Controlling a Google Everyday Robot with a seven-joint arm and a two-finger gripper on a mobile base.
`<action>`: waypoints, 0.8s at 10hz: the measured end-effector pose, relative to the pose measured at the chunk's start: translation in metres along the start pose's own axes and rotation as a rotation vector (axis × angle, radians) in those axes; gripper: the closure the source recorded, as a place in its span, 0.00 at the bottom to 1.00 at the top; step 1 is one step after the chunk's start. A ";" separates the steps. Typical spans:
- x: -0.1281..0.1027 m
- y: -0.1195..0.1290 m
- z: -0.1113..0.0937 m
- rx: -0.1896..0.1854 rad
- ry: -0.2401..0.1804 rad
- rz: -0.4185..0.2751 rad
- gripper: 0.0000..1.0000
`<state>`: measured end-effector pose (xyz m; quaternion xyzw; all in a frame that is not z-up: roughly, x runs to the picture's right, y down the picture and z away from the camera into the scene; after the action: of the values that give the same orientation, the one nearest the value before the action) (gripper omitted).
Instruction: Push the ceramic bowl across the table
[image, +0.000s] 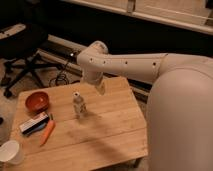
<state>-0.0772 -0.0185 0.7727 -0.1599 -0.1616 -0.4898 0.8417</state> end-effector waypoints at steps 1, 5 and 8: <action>0.013 -0.015 -0.007 0.030 0.031 -0.003 0.20; 0.046 -0.097 -0.048 0.169 0.138 -0.055 0.21; 0.012 -0.159 -0.073 0.269 0.101 -0.122 0.46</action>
<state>-0.2025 -0.1336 0.7301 -0.0107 -0.1929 -0.5214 0.8312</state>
